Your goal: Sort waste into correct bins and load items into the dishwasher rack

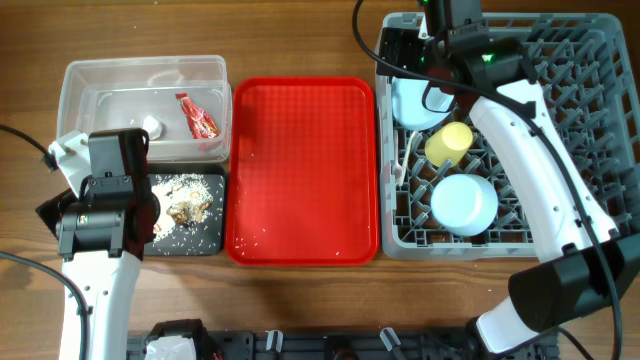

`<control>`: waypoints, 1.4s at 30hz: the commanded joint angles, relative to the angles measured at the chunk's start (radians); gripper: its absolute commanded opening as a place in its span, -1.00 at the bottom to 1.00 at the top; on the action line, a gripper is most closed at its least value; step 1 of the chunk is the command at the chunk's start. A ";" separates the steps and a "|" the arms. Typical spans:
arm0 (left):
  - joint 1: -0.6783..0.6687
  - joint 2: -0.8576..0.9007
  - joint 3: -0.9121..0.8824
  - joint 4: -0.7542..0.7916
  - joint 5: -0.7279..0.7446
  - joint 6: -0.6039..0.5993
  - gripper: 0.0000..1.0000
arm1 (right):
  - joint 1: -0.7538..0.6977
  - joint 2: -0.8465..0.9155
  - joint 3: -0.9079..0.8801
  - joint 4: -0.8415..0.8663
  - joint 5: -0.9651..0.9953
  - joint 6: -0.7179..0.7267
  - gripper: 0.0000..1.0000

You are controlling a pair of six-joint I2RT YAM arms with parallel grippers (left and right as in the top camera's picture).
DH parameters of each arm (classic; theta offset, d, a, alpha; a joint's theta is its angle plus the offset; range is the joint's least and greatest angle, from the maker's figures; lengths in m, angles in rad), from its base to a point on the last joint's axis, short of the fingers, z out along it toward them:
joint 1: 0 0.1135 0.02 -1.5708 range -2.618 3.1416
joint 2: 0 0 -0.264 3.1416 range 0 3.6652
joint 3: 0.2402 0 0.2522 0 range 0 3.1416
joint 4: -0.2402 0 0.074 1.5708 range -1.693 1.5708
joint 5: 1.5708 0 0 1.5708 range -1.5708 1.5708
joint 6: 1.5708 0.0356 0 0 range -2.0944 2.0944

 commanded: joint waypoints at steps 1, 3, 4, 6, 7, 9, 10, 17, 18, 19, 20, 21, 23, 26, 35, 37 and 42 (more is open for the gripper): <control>0.005 0.000 0.008 0.002 -0.016 0.005 1.00 | 0.002 0.010 0.003 0.002 -0.001 -0.001 1.00; 0.005 0.000 0.008 0.003 -0.016 0.005 1.00 | 0.002 0.010 0.003 0.002 -0.002 -0.001 0.99; 0.005 0.000 0.008 0.003 -0.016 0.005 1.00 | 0.002 0.015 0.000 0.001 -0.001 -0.001 0.99; 0.005 0.000 0.008 0.003 -0.016 0.005 1.00 | 0.002 0.010 -0.002 -0.001 -0.002 -0.001 0.99; 0.005 0.000 0.008 0.003 -0.016 0.005 1.00 | 0.003 0.003 -0.002 -0.001 -0.002 -0.001 0.99; 0.005 0.000 0.008 0.002 -0.016 0.005 1.00 | 0.003 -0.026 -0.002 -0.002 -0.002 -0.001 0.99; 0.005 0.000 0.008 0.003 -0.016 0.005 1.00 | 0.003 -0.052 -0.002 -0.002 -0.002 -0.001 1.00; 0.005 0.000 0.008 0.003 -0.016 0.005 1.00 | 0.002 -0.385 -0.002 -0.005 0.122 -0.002 1.00; 0.005 0.000 0.008 0.003 -0.016 0.005 1.00 | 0.002 -0.433 -0.002 -0.008 0.158 -0.002 1.00; 0.005 0.000 0.008 0.003 -0.016 0.005 1.00 | 0.002 -0.502 -0.002 -0.010 0.206 -0.002 0.99; 0.005 0.000 0.008 0.003 -0.016 0.005 1.00 | 0.002 -0.597 -0.003 -0.010 0.259 -0.003 0.99; 0.005 0.000 0.008 0.003 -0.016 0.005 1.00 | 0.002 -0.673 -0.004 -0.021 0.290 -0.003 0.99; 0.005 0.000 0.008 0.003 -0.016 0.005 1.00 | 0.002 -0.799 -0.005 -0.057 0.303 -0.002 1.00; 0.005 0.000 0.008 0.003 -0.016 0.005 1.00 | 0.002 -0.980 -0.006 -0.156 0.295 0.006 0.99; 0.005 0.000 0.008 0.003 -0.016 0.005 1.00 | -0.021 -1.437 -0.150 -0.338 0.316 0.183 0.99; 0.005 0.000 0.008 0.003 -0.016 0.005 1.00 | -0.037 -1.507 -0.246 -0.338 0.328 0.223 0.99; 0.005 0.000 0.008 0.003 -0.016 0.005 1.00 | -0.063 -1.632 -0.596 -0.227 0.386 0.384 1.00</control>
